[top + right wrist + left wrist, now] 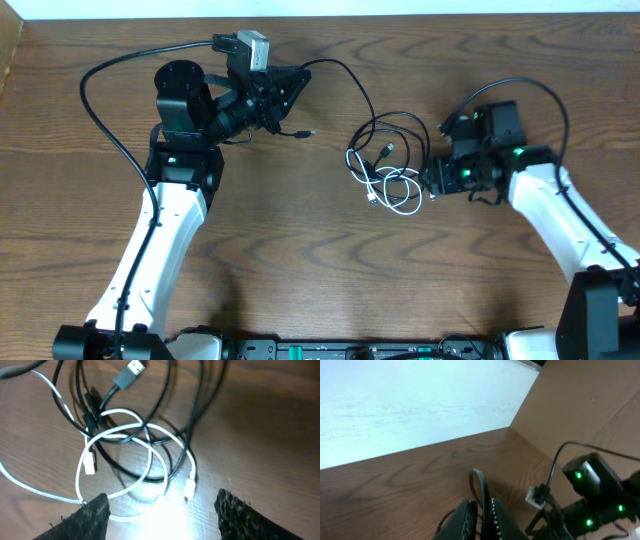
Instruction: Untangle cables
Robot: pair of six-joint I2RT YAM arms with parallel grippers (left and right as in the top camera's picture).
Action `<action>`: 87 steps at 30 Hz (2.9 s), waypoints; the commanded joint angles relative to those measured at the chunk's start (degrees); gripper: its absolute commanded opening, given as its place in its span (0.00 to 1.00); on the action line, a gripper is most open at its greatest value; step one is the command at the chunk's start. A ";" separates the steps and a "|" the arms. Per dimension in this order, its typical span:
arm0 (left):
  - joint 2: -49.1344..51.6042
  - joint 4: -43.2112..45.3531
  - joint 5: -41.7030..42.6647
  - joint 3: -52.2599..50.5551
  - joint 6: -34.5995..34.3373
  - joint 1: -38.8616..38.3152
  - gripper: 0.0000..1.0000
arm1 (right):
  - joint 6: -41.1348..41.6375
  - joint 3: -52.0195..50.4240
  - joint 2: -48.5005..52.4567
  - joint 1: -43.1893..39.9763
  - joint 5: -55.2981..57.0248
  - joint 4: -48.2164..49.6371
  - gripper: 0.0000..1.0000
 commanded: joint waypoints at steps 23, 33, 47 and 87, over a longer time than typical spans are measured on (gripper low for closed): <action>0.66 -3.54 5.14 0.79 -0.76 0.22 0.12 | -5.97 -10.27 0.09 14.73 -7.74 24.98 0.70; 0.66 -0.35 9.44 0.79 -2.95 0.13 0.12 | -0.85 -10.27 0.70 14.78 -6.49 28.92 0.69; 0.66 6.97 9.66 0.79 -9.53 0.13 0.12 | 4.17 -10.27 3.74 17.64 -8.87 33.35 0.56; 16.65 -12.02 5.86 0.02 6.91 0.20 0.16 | 12.26 8.76 -14.62 0.63 -3.21 12.09 0.01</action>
